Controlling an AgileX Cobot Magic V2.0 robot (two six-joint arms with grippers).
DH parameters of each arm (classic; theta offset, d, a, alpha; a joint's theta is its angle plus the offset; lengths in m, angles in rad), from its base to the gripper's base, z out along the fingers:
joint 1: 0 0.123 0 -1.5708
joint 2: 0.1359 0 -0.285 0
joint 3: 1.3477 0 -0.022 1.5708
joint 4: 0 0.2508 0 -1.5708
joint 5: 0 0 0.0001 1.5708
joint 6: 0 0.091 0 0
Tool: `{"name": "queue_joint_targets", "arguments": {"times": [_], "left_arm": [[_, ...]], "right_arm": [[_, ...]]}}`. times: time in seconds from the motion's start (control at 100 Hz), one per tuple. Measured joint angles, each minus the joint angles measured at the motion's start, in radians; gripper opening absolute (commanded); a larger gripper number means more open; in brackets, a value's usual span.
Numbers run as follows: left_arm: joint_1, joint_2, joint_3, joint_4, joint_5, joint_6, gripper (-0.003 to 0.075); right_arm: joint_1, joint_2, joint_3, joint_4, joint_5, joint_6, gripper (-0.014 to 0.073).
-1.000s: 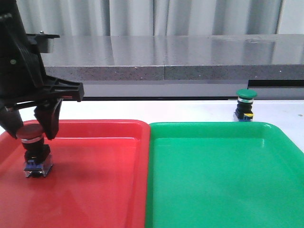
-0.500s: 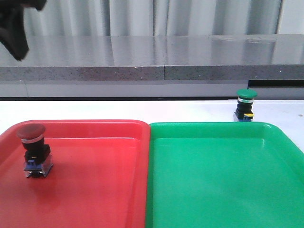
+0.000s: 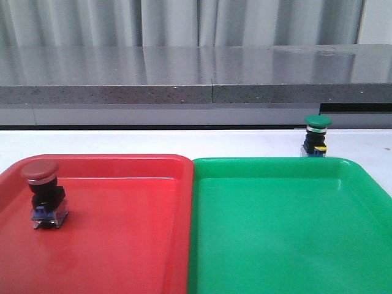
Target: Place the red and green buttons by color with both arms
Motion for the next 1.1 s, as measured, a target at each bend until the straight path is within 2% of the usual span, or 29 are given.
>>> {"name": "queue_joint_targets", "arguments": {"times": [0.52, 0.96, 1.1], "left_arm": [[0.0, -0.419, 0.293, 0.016, -0.119, -0.002, -0.002], [0.0, -0.726, 0.461, 0.039, -0.088, -0.002, -0.002], [0.0, -0.795, 0.547, 0.087, -0.143, -0.002, -0.002]], "right_arm": [[0.0, 0.0, 0.0, 0.0, 0.0, 0.002, -0.0056], [0.0, 0.0, 0.0, 0.0, 0.0, 0.002, -0.0056], [0.0, 0.0, 0.0, 0.0, 0.0, 0.002, -0.0056]]}}
